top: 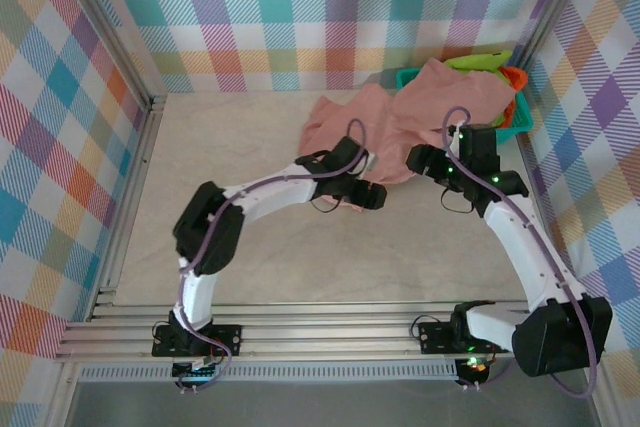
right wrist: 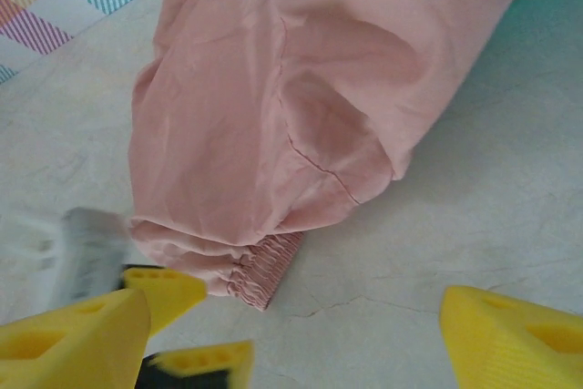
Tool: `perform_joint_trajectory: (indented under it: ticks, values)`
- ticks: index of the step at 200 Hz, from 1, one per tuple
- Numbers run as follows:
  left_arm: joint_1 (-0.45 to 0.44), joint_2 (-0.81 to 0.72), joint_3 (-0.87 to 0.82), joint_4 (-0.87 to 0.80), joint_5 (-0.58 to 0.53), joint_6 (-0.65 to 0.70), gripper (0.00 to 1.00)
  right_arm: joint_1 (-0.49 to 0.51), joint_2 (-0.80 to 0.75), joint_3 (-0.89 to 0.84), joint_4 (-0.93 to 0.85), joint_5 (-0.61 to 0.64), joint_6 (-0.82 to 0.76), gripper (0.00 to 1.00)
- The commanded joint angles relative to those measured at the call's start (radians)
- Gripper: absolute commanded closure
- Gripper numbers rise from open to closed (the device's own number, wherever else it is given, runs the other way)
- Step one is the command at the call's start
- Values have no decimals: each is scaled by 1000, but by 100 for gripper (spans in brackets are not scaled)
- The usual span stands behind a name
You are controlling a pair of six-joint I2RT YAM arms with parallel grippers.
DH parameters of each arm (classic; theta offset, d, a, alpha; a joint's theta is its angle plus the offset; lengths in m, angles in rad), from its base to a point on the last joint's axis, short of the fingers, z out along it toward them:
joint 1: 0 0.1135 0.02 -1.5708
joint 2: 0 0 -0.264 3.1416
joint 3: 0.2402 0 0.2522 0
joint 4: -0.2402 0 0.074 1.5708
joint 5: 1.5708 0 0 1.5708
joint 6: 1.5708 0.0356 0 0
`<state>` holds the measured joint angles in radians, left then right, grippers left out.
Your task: Fold and stack the shorts
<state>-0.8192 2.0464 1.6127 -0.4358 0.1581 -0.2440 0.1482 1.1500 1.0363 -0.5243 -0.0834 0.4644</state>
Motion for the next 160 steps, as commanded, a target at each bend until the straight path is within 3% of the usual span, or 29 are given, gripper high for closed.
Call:
perform_joint_trajectory:
  ticks: [1,43,83,98,160]
  values:
    - [-21,96,152,-217,-140,107,22,-21,-49,-25,-24,-18,10,16]
    - [-42,246,315,-348,-267,147,27,-35,-99,-66,-33,-30,2,16]
    - [-49,289,325,-368,-331,149,32,-38,-116,-88,-33,-42,3,15]
    - [-49,298,321,-365,-327,149,40,-39,-121,-94,-32,-46,3,15]
    - [-28,245,253,-323,-272,125,91,-41,-121,-119,-22,-50,-3,15]
